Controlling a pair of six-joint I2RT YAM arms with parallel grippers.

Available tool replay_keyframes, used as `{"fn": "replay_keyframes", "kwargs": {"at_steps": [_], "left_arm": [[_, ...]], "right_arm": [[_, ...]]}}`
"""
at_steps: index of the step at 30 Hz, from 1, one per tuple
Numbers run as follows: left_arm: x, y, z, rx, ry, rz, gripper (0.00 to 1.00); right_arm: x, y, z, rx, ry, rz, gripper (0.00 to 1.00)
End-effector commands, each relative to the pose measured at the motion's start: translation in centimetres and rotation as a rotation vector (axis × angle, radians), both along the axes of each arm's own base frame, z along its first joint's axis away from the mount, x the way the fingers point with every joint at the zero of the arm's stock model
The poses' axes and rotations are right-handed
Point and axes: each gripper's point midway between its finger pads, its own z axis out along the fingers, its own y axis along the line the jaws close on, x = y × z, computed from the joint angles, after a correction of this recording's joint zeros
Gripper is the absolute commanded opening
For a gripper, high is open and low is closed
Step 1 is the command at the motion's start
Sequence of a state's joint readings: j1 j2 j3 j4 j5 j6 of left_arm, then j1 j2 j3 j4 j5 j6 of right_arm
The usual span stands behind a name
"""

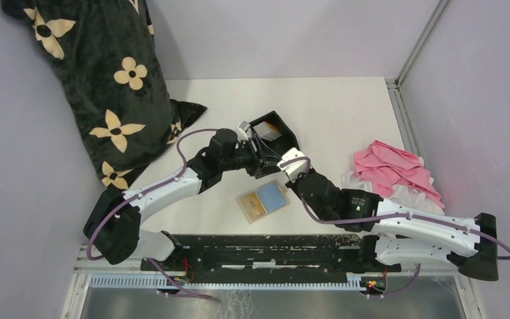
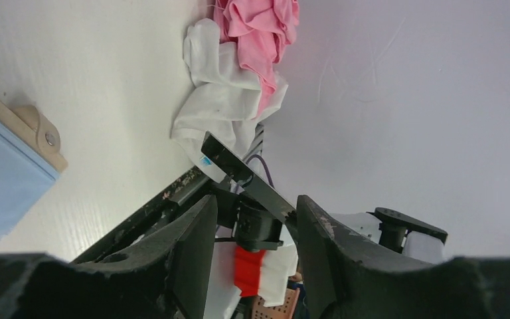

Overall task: Put the credit cards into the card holder
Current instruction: Pick up the credit card from the storage box.

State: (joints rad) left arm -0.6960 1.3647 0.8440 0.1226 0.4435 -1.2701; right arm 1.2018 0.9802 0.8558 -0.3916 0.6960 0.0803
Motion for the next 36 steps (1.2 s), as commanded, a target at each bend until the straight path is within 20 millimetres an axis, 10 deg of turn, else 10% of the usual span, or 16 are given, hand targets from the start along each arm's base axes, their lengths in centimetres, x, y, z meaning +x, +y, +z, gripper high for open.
{"fn": "replay_keyframes", "kwargs": {"at_steps": [1,21,36], "left_arm": [[0.1,-0.7,2.3,-0.155,0.089,0.020,0.56],[-0.2,-0.9,1.6,-0.207,0.145,-0.016,0.54],[-1.7,-1.0,1.7,-0.270,0.157,-0.095,0.24]], "right_arm": [[0.5,0.5,2.5,-0.011,-0.119,-0.043,0.01],[-1.6,4.4,3.6,-0.138,-0.258,0.042,0.01],[-1.9,4.7,3.5,-0.210,-0.317,0.047,0.01]]}}
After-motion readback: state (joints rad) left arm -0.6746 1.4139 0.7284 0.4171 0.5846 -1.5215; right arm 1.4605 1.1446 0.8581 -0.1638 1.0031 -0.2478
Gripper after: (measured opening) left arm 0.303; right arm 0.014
